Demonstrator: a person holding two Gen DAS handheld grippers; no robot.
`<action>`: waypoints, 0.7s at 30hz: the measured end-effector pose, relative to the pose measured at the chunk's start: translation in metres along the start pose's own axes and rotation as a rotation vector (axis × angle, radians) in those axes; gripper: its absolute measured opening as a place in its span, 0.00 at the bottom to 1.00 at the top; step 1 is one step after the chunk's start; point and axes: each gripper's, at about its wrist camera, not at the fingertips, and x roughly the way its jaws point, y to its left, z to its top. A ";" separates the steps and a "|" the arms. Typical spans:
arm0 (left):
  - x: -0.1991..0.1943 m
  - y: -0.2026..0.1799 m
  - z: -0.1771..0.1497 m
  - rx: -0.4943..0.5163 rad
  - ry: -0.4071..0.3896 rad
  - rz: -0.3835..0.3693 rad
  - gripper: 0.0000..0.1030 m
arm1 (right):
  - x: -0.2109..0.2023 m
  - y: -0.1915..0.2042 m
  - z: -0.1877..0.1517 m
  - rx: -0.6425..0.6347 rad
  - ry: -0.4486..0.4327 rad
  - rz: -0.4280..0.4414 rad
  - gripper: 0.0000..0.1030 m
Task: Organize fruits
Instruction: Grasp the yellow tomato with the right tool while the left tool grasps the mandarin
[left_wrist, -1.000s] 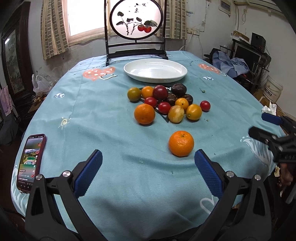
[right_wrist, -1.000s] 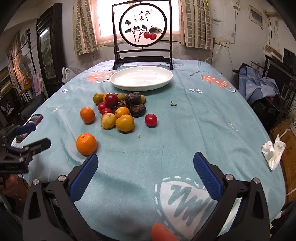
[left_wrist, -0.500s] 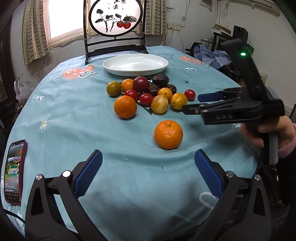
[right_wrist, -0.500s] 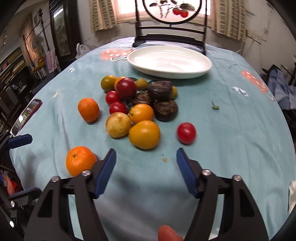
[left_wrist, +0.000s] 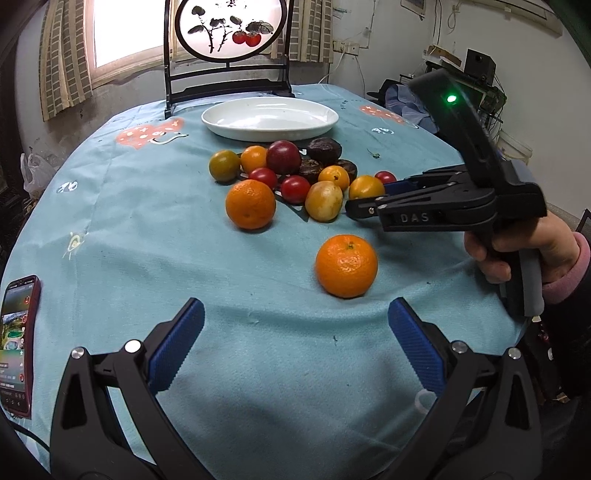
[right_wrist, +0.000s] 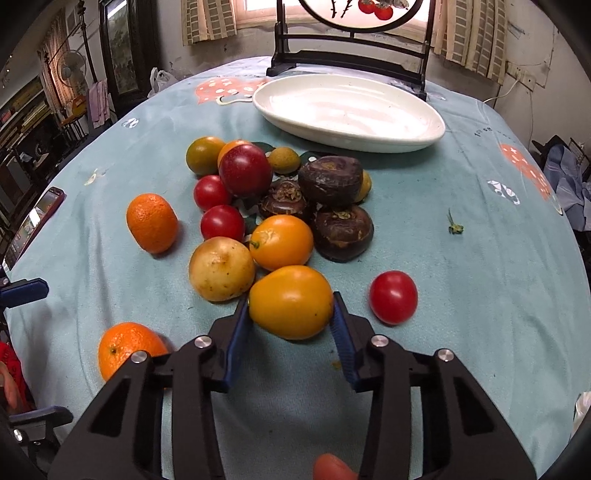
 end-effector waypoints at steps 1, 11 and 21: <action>0.001 0.000 0.001 -0.001 0.000 -0.008 0.98 | -0.006 -0.001 -0.002 0.011 -0.012 0.005 0.42; 0.030 -0.018 0.020 0.007 0.038 -0.067 0.80 | -0.065 -0.010 -0.040 0.083 -0.104 0.052 0.42; 0.054 -0.028 0.023 0.018 0.115 -0.079 0.53 | -0.068 -0.019 -0.049 0.111 -0.117 0.063 0.42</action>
